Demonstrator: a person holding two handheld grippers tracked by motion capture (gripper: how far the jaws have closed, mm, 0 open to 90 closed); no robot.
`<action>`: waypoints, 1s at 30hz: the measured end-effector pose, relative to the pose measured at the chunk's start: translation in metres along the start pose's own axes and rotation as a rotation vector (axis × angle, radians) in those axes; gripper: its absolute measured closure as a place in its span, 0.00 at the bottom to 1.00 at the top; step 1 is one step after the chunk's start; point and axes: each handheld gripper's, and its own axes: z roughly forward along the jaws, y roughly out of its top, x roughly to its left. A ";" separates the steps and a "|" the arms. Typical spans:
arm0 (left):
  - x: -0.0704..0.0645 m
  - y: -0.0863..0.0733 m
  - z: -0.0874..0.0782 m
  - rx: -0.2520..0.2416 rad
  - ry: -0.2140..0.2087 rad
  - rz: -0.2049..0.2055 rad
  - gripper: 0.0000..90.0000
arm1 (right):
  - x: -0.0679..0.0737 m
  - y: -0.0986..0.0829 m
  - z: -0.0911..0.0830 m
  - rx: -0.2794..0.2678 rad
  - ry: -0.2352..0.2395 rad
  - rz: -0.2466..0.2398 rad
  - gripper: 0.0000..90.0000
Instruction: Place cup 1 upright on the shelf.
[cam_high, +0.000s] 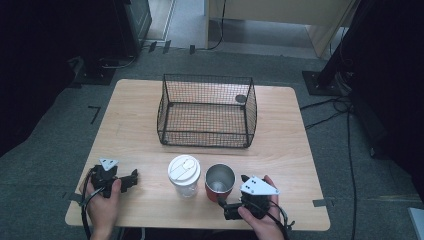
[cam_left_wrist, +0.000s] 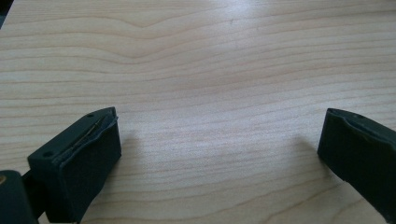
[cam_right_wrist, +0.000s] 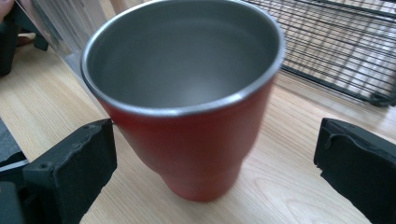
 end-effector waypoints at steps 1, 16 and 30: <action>0.000 0.000 0.000 0.000 0.000 0.000 0.00 | 0.001 0.002 0.002 -0.001 0.004 -0.005 0.00; 0.000 0.000 0.000 0.000 0.000 0.000 0.00 | 0.011 0.016 0.030 0.000 0.028 -0.006 0.00; 0.000 0.000 0.000 0.000 0.000 0.000 0.00 | 0.014 0.015 0.032 -0.013 -0.024 -0.036 0.08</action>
